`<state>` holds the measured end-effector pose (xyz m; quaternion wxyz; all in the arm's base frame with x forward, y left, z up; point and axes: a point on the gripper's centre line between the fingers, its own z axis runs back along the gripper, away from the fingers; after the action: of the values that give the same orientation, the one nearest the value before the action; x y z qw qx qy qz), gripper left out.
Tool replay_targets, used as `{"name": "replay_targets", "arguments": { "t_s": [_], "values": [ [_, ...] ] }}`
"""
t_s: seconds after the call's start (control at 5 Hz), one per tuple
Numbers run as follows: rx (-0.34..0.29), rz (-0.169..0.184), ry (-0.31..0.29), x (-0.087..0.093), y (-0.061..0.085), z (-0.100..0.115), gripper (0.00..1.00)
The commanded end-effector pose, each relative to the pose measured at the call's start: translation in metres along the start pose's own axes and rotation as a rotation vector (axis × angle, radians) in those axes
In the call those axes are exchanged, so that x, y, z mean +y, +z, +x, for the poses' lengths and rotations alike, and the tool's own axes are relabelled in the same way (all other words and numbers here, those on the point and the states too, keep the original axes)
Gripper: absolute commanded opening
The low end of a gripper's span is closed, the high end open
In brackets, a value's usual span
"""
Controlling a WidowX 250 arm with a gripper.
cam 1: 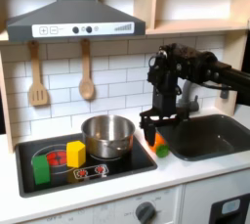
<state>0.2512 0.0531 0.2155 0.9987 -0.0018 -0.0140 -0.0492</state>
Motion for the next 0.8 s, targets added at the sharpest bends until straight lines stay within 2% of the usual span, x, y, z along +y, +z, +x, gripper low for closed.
{"name": "replay_targets", "arguments": {
  "t_s": [0.0, 0.2, 0.4, 0.6],
  "values": [
    [0.000, 0.000, 0.000, 0.000, 0.000, 0.000, 1.00],
    [-0.021, 0.009, -0.006, -0.004, -0.003, 0.008, 1.00],
    [-0.028, -0.001, 0.020, -0.007, -0.007, 0.017, 1.00],
    [-0.022, -0.008, 0.004, -0.019, -0.016, 0.025, 1.00]
  ]
}}
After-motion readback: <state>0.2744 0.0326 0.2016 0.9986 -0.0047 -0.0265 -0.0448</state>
